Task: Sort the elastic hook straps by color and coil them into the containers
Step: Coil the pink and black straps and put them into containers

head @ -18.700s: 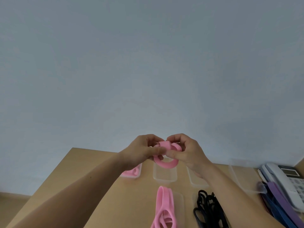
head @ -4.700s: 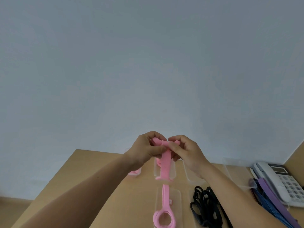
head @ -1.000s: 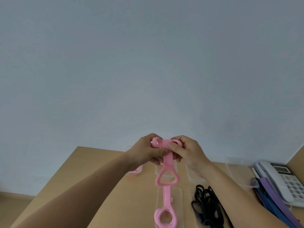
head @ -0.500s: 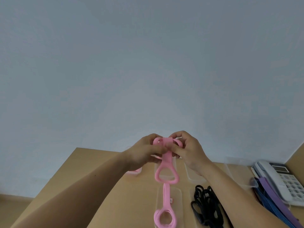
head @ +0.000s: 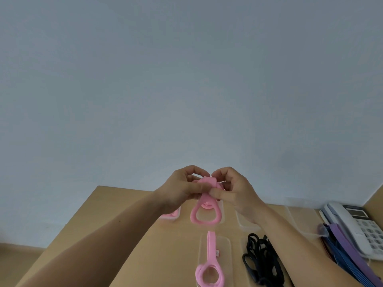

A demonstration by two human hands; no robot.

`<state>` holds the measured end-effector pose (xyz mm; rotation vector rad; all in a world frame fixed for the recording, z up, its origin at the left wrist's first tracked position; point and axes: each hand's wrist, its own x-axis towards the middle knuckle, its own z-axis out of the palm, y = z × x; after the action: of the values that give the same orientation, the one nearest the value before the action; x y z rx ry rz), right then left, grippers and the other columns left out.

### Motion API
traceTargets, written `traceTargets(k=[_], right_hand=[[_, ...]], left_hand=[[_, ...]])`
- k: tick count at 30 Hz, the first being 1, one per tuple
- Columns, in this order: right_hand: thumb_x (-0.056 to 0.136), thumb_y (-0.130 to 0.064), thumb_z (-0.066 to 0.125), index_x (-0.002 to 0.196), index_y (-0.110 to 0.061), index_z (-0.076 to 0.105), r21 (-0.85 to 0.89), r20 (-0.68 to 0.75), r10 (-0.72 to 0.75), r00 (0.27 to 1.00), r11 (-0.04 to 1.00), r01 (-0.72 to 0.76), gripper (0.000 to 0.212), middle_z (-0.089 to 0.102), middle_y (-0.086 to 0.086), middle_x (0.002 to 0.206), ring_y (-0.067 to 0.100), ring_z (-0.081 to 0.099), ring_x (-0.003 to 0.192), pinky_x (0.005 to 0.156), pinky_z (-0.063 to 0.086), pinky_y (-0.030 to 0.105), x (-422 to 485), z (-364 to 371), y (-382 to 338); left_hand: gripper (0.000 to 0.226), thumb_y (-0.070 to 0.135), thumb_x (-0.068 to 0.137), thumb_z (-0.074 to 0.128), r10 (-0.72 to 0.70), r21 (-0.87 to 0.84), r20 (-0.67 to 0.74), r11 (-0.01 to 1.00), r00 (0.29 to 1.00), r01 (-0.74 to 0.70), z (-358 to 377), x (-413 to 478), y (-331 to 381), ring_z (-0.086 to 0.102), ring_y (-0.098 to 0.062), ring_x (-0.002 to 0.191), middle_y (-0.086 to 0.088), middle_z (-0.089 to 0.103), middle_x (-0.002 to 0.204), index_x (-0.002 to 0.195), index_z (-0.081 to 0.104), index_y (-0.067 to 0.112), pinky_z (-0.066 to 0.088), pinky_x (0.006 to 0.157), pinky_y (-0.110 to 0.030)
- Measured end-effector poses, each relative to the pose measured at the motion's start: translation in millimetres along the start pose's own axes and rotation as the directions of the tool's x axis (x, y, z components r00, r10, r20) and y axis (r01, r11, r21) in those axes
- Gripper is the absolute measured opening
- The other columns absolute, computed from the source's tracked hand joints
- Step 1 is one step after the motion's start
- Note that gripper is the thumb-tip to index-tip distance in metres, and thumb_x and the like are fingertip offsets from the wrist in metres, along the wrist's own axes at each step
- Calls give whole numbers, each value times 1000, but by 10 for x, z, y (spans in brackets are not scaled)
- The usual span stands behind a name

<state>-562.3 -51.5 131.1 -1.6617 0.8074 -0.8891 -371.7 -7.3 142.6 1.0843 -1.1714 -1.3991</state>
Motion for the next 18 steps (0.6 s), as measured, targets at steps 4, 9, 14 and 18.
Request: traceTargets(k=[4, 9, 14, 18], right_hand=[[77, -28, 75, 107, -14, 69, 131, 33, 89, 996, 987, -92, 33, 72, 11, 93, 33, 70, 85, 81, 57, 49, 22, -7, -23], [88, -30, 72, 94, -16, 74, 63, -16, 150, 989, 987, -148, 15, 71, 3, 77, 30, 70, 76, 76, 57, 47, 49, -23, -12], [84, -20, 78, 98, -19, 72, 32, -49, 92, 995, 995, -90, 15, 74, 3, 88, 26, 73, 75, 67, 58, 34, 25, -19, -41], [82, -21, 80, 101, -24, 70, -33, -71, 43, 997, 998, -45, 22, 71, 1, 88, 17, 66, 70, 64, 54, 26, -3, 6, -22]], left_hand=[[26, 8, 77, 80, 86, 99, -42, 992, 995, -82, -8, -19, -29, 68, -26, 92, -18, 64, 109, 100, 71, 15, 59, 84, -41], [35, 14, 74, 83, 112, 161, -33, 981, 993, -105, 13, -62, -48, 66, -18, 90, -5, 66, 108, 106, 67, 16, 57, 86, -37], [41, 1, 81, 77, -14, 171, -38, 985, 999, 20, 7, -58, -27, 71, -26, 81, -19, 67, 102, 116, 57, 4, 60, 77, -35], [30, 4, 84, 70, -113, 106, 32, 988, 993, 109, 12, -87, 22, 68, -30, 73, -19, 70, 89, 109, 56, -4, 56, 66, -32]])
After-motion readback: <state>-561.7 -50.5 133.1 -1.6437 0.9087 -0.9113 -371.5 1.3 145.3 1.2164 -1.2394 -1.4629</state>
